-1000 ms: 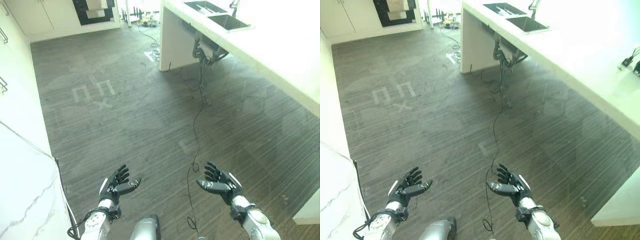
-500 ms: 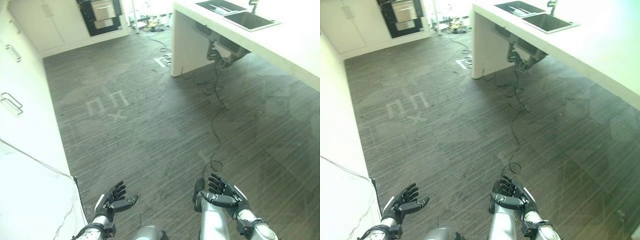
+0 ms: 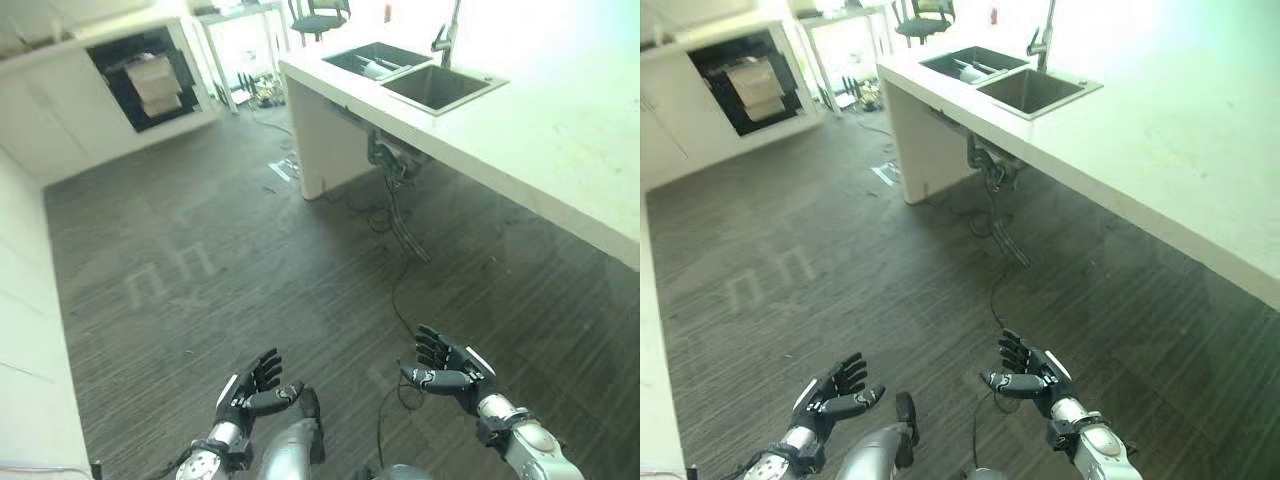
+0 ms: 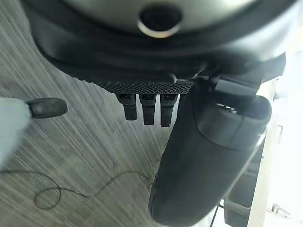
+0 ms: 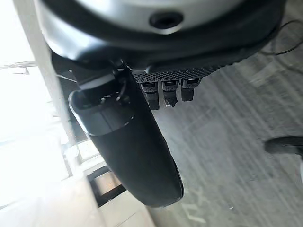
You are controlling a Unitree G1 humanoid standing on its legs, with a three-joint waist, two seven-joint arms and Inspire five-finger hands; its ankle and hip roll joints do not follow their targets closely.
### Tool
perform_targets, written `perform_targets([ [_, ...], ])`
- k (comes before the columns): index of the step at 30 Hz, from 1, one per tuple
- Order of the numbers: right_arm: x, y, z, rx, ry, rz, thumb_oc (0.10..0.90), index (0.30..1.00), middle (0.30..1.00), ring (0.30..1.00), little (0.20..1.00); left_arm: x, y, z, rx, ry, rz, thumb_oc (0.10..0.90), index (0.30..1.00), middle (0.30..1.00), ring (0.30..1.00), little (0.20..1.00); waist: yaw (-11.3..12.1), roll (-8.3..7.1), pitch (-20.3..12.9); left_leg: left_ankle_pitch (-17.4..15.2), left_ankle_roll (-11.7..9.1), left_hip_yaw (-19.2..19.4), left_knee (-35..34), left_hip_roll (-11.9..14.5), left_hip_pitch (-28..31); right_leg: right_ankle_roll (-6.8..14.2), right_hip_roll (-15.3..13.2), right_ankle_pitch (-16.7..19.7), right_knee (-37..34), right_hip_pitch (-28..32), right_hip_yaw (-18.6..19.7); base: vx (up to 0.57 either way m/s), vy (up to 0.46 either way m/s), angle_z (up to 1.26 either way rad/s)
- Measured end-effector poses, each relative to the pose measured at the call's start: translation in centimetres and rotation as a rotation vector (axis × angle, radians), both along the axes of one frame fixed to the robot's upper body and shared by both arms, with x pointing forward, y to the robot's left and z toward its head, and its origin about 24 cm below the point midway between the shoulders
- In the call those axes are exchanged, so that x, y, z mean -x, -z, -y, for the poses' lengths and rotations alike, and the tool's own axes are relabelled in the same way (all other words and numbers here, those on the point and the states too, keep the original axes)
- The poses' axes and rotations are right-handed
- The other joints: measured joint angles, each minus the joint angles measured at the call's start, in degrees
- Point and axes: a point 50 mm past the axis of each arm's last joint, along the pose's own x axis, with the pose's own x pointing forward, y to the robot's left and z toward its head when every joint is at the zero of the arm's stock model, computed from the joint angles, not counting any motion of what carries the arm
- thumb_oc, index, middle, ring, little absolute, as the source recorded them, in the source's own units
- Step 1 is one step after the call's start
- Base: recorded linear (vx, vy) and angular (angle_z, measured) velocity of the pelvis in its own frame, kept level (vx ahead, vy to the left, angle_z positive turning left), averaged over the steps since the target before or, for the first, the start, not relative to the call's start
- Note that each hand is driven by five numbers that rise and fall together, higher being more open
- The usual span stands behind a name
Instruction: Place the dishes in the dishwasher.
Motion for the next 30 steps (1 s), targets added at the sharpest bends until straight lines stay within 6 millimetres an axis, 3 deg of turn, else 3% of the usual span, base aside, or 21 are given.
perform_targets([
  [1, 0.8, 0.2, 0.0, 0.021, -0.058, -0.035, 0.800, 0.900, 0.900, 0.900, 0.900, 0.8, 0.4, -0.3, 0.002, -0.027, -0.017, 0.800, 0.900, 0.900, 0.900, 0.900, 1.92, 0.74, 2.16, 0.53, -2.02, -4.39, 7.15, 6.47, -8.79, 0.00, 2.74, -1.64, -0.10, 3.52, 3.54, 0.62, 0.505, -0.75],
  [2, 1.0, -0.4, 0.7, 0.055, -0.071, -0.020, 0.800, 0.900, 0.900, 0.900, 0.900, 1.9, 0.9, -0.6, -0.001, -0.040, -0.054, 0.800, 0.900, 0.900, 0.900, 0.900, 1.42, 0.56, 2.73, -0.92, -2.09, -4.12, 12.19, 7.37, -12.71, 0.67, 1.39, -3.64, -0.78, 6.02, 4.23, 0.67, 0.528, -1.04],
  [3, 0.9, -0.8, 1.9, 0.096, -0.066, -0.022, 0.800, 0.900, 0.900, 0.900, 0.900, 1.8, 1.1, -0.6, -0.005, -0.034, -0.075, 0.800, 0.900, 0.900, 0.900, 0.900, 1.94, -1.77, 2.68, -3.08, -0.79, 1.89, 18.83, 3.84, -9.10, 0.90, -3.64, -5.01, -2.59, 11.81, 5.55, 0.84, 0.620, -0.78],
  [4, 0.9, -2.4, 3.3, 0.130, -0.022, 0.037, 0.800, 0.900, 0.900, 0.900, 0.900, -0.2, -1.2, -0.7, -0.023, 0.001, 0.042, 0.800, 0.900, 0.900, 0.900, 0.900, 2.05, 1.39, -0.17, -4.36, 4.31, 8.55, 22.27, 0.06, 1.40, 2.57, -5.03, -4.62, 2.45, 13.15, 0.16, 0.64, 0.461, -0.53],
  [5, 0.9, -3.3, 2.9, 0.120, -0.021, 0.081, 0.800, 0.900, 0.900, 0.900, 0.900, -1.0, -2.7, -1.4, -0.048, 0.009, 0.113, 0.800, 0.900, 0.900, 0.900, 0.900, 2.33, 2.44, -1.48, 0.15, 9.96, 7.68, 16.96, -2.74, 5.99, 3.73, -4.35, -4.87, 4.60, 13.20, -2.22, 0.59, 0.453, -0.08],
  [6, 1.2, -3.0, 1.1, 0.040, -0.024, 0.106, 0.800, 0.900, 0.900, 0.900, 0.900, -2.7, -4.8, -2.9, -0.100, 0.005, 0.213, 0.800, 0.900, 0.900, 0.900, 0.900, 2.86, -1.85, -4.33, 0.80, 11.11, 6.17, 16.25, -5.75, 6.67, 4.14, -7.75, -5.71, 9.34, 11.39, -5.82, 0.28, 0.248, 0.48],
  [7, 0.8, -3.0, 0.2, 0.007, -0.030, 0.125, 0.800, 0.900, 0.900, 0.900, 0.900, -3.5, -5.4, -3.3, -0.115, 0.003, 0.240, 0.800, 0.900, 0.900, 0.900, 0.900, 2.15, -3.07, -5.00, 0.64, 11.56, 4.69, 14.56, -7.12, 7.33, 4.29, -9.50, -7.73, 12.71, 9.09, -7.33, 0.32, 0.283, 0.65],
  [11, -0.2, -3.1, -1.9, -0.029, -0.085, 0.143, 0.800, 0.900, 0.900, 0.900, 0.900, -4.8, -6.0, -2.7, -0.118, 0.065, 0.261, 0.800, 0.900, 0.900, 0.900, 0.900, 2.30, -3.17, -5.09, -0.41, 12.02, 1.48, 10.96, -11.41, 12.20, 7.14, -16.77, -5.39, 11.68, 6.52, -6.72, 0.26, 0.296, 0.65],
  [12, -0.7, -3.4, -2.4, -0.039, -0.092, 0.162, 0.800, 0.900, 0.900, 0.900, 0.900, -4.9, -6.0, -2.7, -0.122, 0.067, 0.254, 0.800, 0.900, 0.900, 0.900, 0.900, 3.47, -3.12, -4.98, -3.26, 14.03, 1.48, 14.29, -12.63, 12.35, 9.01, -20.74, 4.81, 26.89, 0.89, -4.03, 0.25, 0.362, 0.40],
  [14, -1.4, -3.8, -3.0, -0.049, -0.099, 0.185, 0.800, 0.900, 0.900, 0.900, 0.900, -4.3, -5.4, -2.8, -0.122, 0.063, 0.215, 0.800, 0.900, 0.900, 0.900, 0.900, 3.81, -1.73, -4.88, -6.11, 15.14, 1.39, 16.58, -13.80, 13.65, 8.79, -24.01, 5.84, 42.85, -6.27, -1.93, 0.22, 0.189, 0.09],
  [15, -1.9, -4.2, -3.3, -0.044, -0.115, 0.206, 0.800, 0.900, 0.900, 0.900, 0.900, -3.6, -4.8, -2.6, -0.133, 0.074, 0.182, 0.800, 0.900, 0.900, 0.900, 0.900, 3.51, 0.66, -4.56, -5.87, 14.57, 1.52, 14.20, -13.78, 15.16, 6.20, -22.96, 3.29, 45.07, -13.62, -2.69, 0.29, -0.025, -0.05],
  [16, -1.8, -3.9, -3.1, -0.031, -0.117, 0.187, 0.800, 0.900, 0.900, 0.900, 0.900, -3.5, -4.5, -2.1, -0.135, 0.088, 0.170, 0.800, 0.900, 0.900, 0.900, 0.900, 3.45, 1.99, -4.36, -4.65, 13.01, 1.23, 11.80, -13.19, 16.68, 5.79, -19.93, 0.70, 38.18, -14.73, -4.27, 0.32, -0.102, 0.07],
  [17, -1.4, -3.2, -3.0, -0.022, -0.112, 0.155, 0.800, 0.900, 0.900, 0.900, 0.900, -3.4, -4.3, -1.5, -0.131, 0.107, 0.160, 0.800, 0.900, 0.900, 0.900, 0.900, 3.52, 2.49, -3.86, -4.90, 2.52, 0.52, 10.95, -12.70, 17.71, 3.81, -15.09, 0.32, 26.25, -14.71, -5.12, 0.28, -0.126, 0.36],
  [18, -1.2, -2.7, -3.2, -0.024, -0.113, 0.130, 0.800, 0.900, 0.900, 0.900, 0.900, -3.7, -4.6, -1.5, -0.135, 0.117, 0.175, 0.800, 0.900, 0.900, 0.900, 0.900, 3.50, -1.24, -2.25, -6.93, -7.15, -0.20, 17.21, -13.08, 15.09, 2.79, -14.02, 0.81, 15.07, -15.39, -6.39, 0.24, -0.103, 0.71],
  [19, -0.8, -2.6, -3.2, -0.032, -0.108, 0.130, 0.800, 0.900, 0.900, 0.900, 0.900, -4.0, -5.5, -1.8, -0.163, 0.151, 0.207, 0.800, 0.900, 0.900, 0.900, 0.900, 2.43, -3.49, -2.64, -12.60, 4.24, -0.27, 28.25, -11.24, 10.49, 5.25, -15.29, 1.78, 6.43, -16.38, -6.29, 0.35, -0.117, 0.71],
  [20, -0.8, -3.1, -2.4, -0.008, -0.114, 0.147, 0.800, 0.900, 0.900, 0.900, 0.900, -4.2, -6.3, -2.1, -0.168, 0.137, 0.235, 0.800, 0.900, 0.900, 0.900, 0.900, 2.59, -3.34, -0.87, -15.68, 8.08, -3.05, 29.20, -8.88, 10.73, 8.21, -15.71, 4.45, 8.07, -21.16, -5.16, 0.41, -0.131, 0.74],
  [22, 1.0, -2.6, -1.0, 0.001, -0.064, 0.108, 0.800, 0.900, 0.900, 0.900, 0.900, -2.2, -4.5, -3.0, -0.163, 0.102, 0.136, 0.800, 0.900, 0.900, 0.900, 0.900, 0.67, -3.81, -0.45, -14.51, 9.12, -2.84, 25.00, -11.89, 13.96, 8.30, -17.24, 7.91, 8.76, -26.51, -3.34, 0.48, -0.218, 0.44],
  [24, 1.3, -2.7, 0.0, 0.031, -0.055, 0.100, 0.800, 0.900, 0.900, 0.900, 0.900, -0.4, -3.1, -2.0, -0.124, 0.103, 0.081, 0.800, 0.900, 0.900, 0.900, 0.900, 0.75, -2.41, -0.96, -14.68, 8.57, -4.52, 18.30, -14.89, 19.81, 5.93, -14.10, 8.52, 8.40, -22.49, -2.14, 0.52, -0.270, 0.37],
  [28, 0.1, -3.7, -0.3, 0.035, -0.078, 0.154, 0.800, 0.900, 0.900, 0.900, 0.900, -1.1, -3.8, -1.6, -0.114, 0.105, 0.126, 0.800, 0.900, 0.900, 0.900, 0.900, 0.50, 0.25, -2.31, -12.30, 10.92, -7.38, 12.32, -13.99, 25.41, 0.04, -9.26, 9.95, 5.98, -18.33, -4.40, 0.26, -0.154, 0.26],
  [29, -0.1, -4.2, -0.5, 0.037, -0.088, 0.178, 0.800, 0.900, 0.900, 0.900, 0.900, -1.5, -4.3, -1.6, -0.117, 0.103, 0.156, 0.800, 0.900, 0.900, 0.900, 0.900, 0.46, 0.29, -2.50, -12.12, 9.68, -6.47, 12.79, -13.58, 26.17, -2.84, -7.68, 11.68, 1.94, -17.37, -4.56, 0.31, -0.252, 0.18],
  [30, -0.1, -4.7, -0.5, 0.042, -0.098, 0.193, 0.800, 0.900, 0.900, 0.900, 0.900, -1.7, -4.6, -1.6, -0.117, 0.105, 0.175, 0.800, 0.900, 0.900, 0.900, 0.900, 0.58, -1.13, -3.24, -12.13, 5.81, -3.91, 14.64, -14.77, 27.02, -5.94, -8.63, 15.43, -2.04, -14.93, -5.14, 0.35, -0.324, 0.38],
])
